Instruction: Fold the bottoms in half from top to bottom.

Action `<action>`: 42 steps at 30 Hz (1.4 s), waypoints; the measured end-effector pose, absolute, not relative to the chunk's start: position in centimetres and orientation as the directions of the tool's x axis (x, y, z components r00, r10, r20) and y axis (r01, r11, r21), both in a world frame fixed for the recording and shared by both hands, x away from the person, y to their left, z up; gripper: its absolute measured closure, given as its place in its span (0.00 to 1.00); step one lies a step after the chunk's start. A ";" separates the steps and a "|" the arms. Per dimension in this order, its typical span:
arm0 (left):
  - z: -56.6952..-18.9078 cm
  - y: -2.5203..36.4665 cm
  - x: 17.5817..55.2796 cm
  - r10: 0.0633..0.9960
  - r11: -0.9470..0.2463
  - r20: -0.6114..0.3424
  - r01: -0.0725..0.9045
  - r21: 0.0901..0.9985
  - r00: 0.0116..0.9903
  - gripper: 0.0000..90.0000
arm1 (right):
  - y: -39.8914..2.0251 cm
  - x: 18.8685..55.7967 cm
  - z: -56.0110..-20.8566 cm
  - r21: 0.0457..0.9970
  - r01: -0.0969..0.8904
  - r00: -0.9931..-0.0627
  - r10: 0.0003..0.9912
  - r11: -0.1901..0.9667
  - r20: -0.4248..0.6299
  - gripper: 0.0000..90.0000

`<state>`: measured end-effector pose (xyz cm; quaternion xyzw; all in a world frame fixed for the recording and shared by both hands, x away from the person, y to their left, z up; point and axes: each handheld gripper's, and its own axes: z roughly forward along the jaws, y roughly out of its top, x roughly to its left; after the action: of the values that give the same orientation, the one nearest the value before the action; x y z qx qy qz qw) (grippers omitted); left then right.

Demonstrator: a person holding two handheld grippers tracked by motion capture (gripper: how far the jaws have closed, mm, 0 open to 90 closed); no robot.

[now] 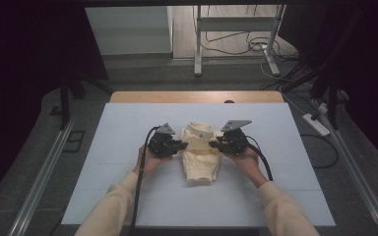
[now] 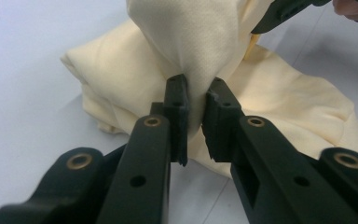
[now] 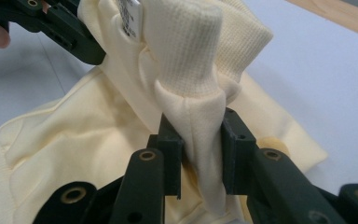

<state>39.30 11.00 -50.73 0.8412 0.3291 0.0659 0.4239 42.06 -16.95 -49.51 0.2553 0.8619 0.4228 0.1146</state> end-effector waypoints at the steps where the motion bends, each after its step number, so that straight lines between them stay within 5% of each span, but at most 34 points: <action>1: -50.8 11.0 39.2 0.609 -0.424 -0.167 0.496 0.757 0.775 0.88 | -17.0 42.0 -49.6 0.788 0.344 -0.844 0.536 0.510 0.021 0.80; 25: -51.5 10.9 37.8 0.586 -0.440 -0.187 0.503 0.744 0.788 0.71 | -17.3 39.4 -50.3 0.760 0.350 -0.859 0.511 0.548 0.027 0.74; 31: -50.8 11.2 36.5 0.615 -0.438 -0.156 0.499 0.748 0.773 0.38 | -17.7 38.2 -49.6 0.755 0.385 -0.852 0.520 0.531 0.069 0.55; 35: -50.1 12.4 35.5 0.616 -0.419 -0.174 0.506 0.754 0.768 0.34 | -18.7 36.9 -48.8 0.758 0.398 -0.844 0.530 0.516 0.083 0.44; 42: -49.5 13.8 34.5 0.618 -0.386 -0.184 0.499 0.776 0.764 0.33 | -20.1 35.8 -47.0 0.770 0.443 -0.812 0.569 0.459 0.128 0.41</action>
<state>34.46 13.76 -49.47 0.8296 0.3368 0.0678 0.4402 35.85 -20.13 -47.00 0.2974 0.8510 0.4264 0.0736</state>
